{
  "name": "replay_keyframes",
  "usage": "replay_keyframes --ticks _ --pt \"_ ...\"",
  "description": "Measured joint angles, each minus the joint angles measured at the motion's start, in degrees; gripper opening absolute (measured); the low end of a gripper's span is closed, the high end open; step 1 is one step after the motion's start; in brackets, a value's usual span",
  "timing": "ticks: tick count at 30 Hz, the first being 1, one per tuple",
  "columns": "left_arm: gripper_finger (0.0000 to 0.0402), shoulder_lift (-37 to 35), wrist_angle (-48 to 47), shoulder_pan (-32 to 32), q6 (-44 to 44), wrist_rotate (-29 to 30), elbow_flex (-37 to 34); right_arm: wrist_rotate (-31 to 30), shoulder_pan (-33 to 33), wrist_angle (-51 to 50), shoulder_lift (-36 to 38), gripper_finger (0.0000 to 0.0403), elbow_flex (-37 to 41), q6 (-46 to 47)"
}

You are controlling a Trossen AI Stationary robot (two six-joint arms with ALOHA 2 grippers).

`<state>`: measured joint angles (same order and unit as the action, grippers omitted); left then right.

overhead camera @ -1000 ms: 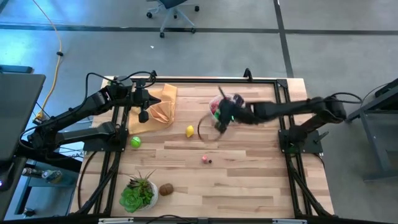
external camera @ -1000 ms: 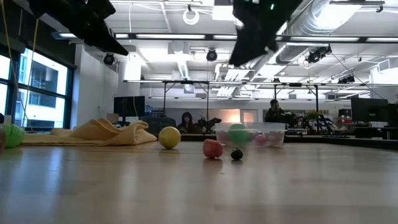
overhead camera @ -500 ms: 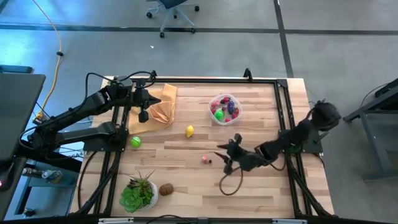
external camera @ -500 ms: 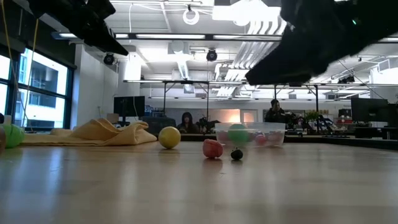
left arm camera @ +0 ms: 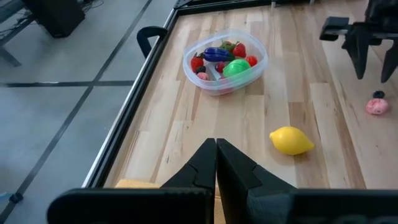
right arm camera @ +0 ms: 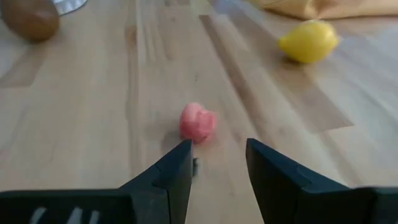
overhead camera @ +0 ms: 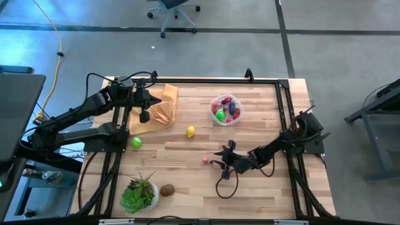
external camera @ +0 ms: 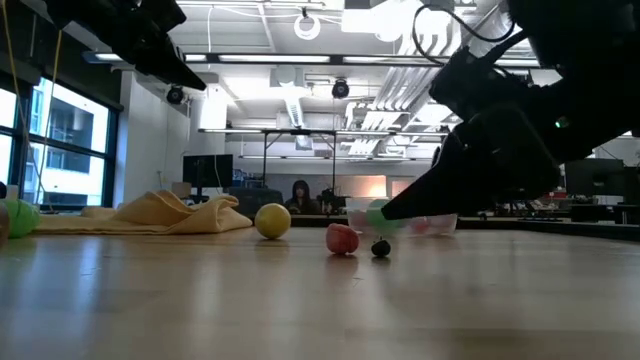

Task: Pick and placing Produce into tupperware
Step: Put the blueberry into the transparent container

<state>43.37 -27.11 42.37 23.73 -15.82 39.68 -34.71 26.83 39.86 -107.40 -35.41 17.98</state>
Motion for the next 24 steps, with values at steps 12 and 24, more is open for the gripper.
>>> replay_keyframes --ticks 12,24 --pt "0.0003 0.00 0.02 0.00 0.01 0.03 0.02 0.71 1.41 1.18 -3.20 0.0143 -1.37 1.69" --pt "0.0003 -0.01 0.01 0.00 0.01 0.05 0.02 -6.21 4.28 4.06 -6.96 0.0205 -1.35 2.65"
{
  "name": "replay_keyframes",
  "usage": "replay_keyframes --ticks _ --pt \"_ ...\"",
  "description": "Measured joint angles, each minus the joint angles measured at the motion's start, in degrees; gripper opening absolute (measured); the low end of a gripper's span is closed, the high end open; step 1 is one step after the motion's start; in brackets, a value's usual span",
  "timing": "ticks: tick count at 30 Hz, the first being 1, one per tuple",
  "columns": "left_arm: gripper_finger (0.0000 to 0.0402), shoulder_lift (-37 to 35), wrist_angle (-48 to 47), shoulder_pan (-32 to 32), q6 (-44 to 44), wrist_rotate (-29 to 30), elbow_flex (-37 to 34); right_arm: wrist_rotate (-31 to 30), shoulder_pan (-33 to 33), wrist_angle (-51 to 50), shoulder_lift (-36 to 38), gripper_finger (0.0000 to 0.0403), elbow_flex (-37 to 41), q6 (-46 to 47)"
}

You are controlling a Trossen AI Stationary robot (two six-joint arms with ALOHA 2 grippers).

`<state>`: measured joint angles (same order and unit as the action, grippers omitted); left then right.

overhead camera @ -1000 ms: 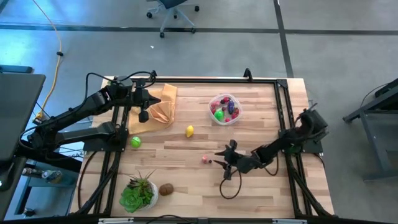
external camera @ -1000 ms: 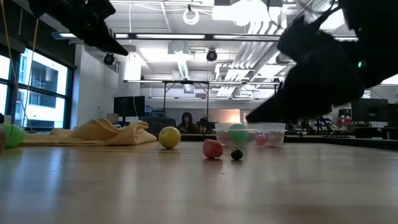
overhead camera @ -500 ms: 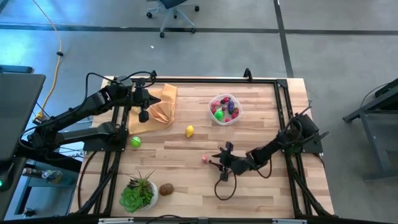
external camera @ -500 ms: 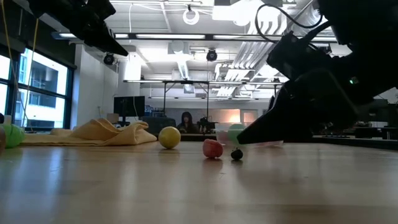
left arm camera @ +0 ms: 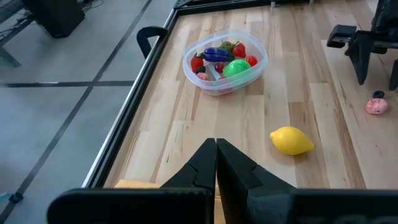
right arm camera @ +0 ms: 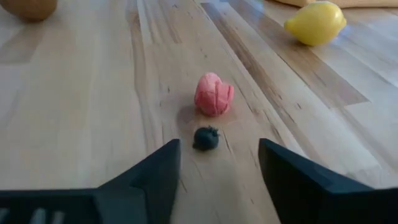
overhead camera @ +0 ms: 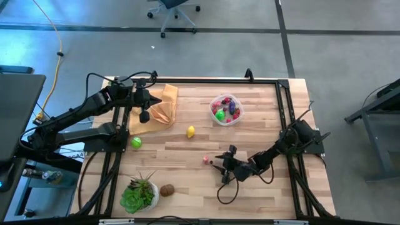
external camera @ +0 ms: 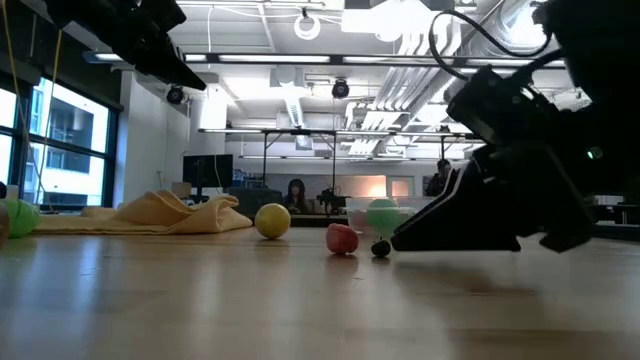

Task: Pick and placing Produce into tupperware
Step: Put the blueberry into the transparent container

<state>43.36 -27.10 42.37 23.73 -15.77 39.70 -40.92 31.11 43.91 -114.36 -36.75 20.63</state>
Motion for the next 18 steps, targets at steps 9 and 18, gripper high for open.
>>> replay_keyframes --ticks 9,18 --pt "0.0003 0.00 0.01 0.00 0.01 0.00 0.00 -0.63 0.07 4.78 -2.28 0.0254 0.02 0.13" --pt "0.0003 0.00 0.00 0.00 0.00 -0.01 -0.02 2.02 -0.99 6.16 -2.33 0.0254 0.02 -0.05"
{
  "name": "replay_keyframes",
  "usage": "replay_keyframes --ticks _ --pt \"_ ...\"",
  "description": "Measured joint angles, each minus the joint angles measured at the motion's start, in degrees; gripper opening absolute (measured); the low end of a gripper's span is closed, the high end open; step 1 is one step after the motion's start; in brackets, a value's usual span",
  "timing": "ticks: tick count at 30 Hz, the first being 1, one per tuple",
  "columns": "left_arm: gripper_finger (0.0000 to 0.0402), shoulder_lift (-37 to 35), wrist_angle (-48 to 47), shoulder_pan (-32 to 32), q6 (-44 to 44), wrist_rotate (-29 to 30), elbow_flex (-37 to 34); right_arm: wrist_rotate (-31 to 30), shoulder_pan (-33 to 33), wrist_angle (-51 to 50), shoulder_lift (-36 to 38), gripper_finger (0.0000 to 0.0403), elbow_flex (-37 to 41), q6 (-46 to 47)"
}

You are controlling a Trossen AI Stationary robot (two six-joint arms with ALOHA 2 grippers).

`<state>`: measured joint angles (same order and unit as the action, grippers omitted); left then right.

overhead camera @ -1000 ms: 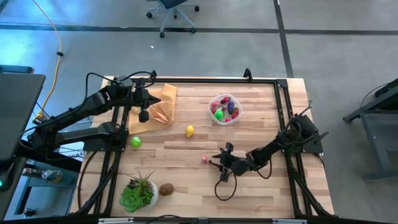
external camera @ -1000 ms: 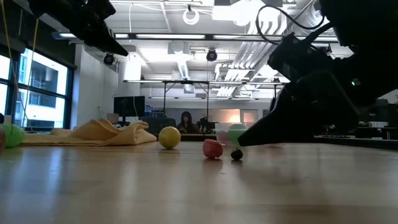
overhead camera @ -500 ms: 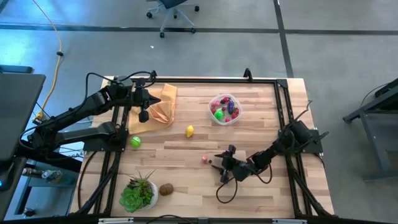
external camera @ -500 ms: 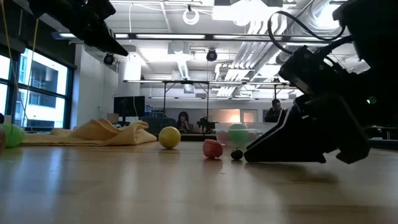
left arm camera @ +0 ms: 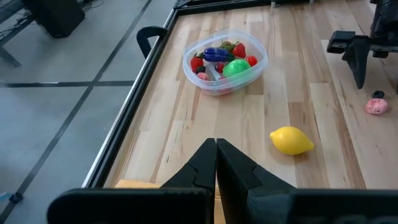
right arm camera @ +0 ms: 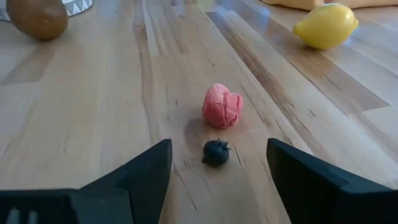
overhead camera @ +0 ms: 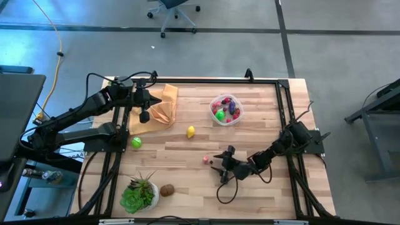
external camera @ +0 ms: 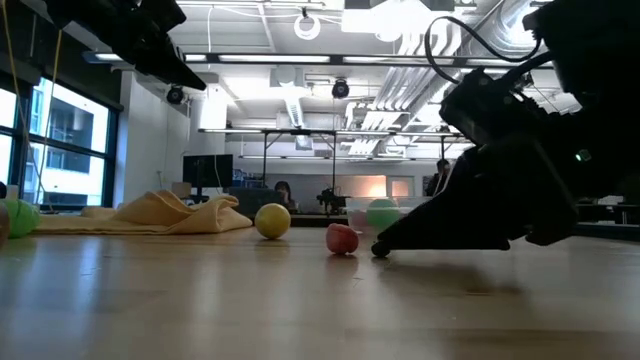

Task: Pick and placing Produce into tupperware
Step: Put the blueberry into the transparent container

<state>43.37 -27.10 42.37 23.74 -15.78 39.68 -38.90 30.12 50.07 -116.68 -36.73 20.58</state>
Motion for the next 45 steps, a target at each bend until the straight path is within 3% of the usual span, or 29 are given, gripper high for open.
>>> replay_keyframes --ticks 12,23,45 --pt "0.0003 0.01 0.01 -0.02 0.01 0.01 0.02 1.80 -0.59 -1.92 -1.55 0.0254 -3.37 -3.97" --pt "0.0003 0.01 0.00 0.00 0.01 0.01 0.01 -0.10 -0.80 -4.75 -1.95 0.0253 -3.74 0.65" --pt "0.0003 0.01 0.01 -0.02 0.01 0.00 0.00 -0.89 -0.91 -7.33 -1.86 0.0148 -3.72 6.56"
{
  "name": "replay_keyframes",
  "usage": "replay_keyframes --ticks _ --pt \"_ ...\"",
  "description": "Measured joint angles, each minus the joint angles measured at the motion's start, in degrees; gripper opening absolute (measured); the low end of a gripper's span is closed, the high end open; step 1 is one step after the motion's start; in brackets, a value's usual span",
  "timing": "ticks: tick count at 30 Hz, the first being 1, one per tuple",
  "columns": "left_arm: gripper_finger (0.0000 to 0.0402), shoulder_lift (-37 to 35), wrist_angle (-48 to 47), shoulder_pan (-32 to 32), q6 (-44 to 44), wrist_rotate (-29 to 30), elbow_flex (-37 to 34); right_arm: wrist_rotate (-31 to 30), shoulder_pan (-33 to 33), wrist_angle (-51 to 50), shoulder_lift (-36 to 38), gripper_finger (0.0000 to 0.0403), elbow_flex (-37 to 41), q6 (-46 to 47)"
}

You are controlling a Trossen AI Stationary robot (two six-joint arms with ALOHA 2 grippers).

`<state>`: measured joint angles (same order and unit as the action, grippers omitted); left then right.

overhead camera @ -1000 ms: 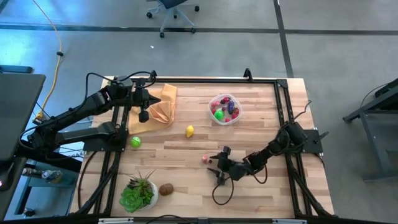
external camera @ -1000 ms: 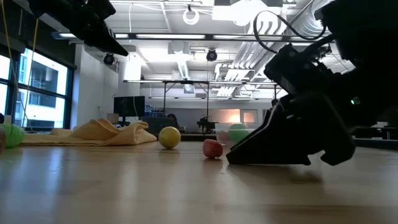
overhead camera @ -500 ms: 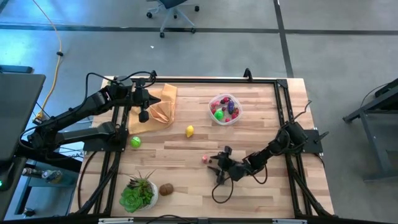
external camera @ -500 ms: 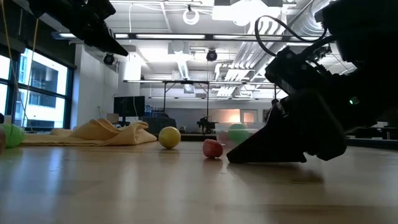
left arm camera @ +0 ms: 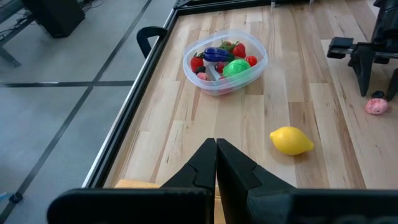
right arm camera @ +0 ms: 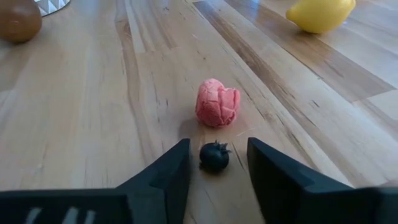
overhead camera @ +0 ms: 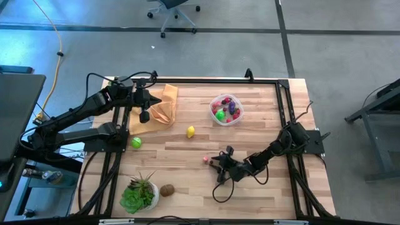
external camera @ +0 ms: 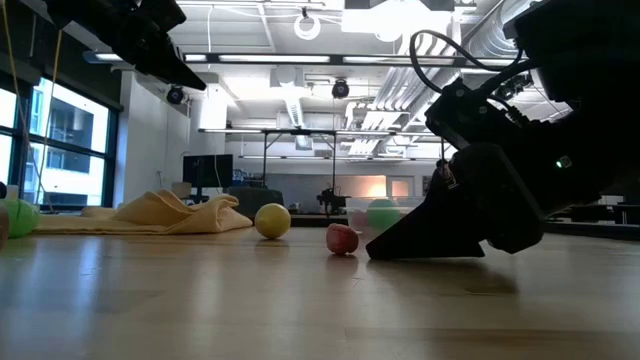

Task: Pick and placing Produce into tupperware
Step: Put the blueberry into the transparent container

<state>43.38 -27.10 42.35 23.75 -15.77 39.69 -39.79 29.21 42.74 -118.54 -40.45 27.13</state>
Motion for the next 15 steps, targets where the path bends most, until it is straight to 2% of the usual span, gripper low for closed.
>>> replay_keyframes --ticks 15 --pt "0.0003 0.00 -0.02 0.00 0.00 0.01 0.00 -0.15 0.00 -0.11 -0.02 0.0094 0.07 -0.09"
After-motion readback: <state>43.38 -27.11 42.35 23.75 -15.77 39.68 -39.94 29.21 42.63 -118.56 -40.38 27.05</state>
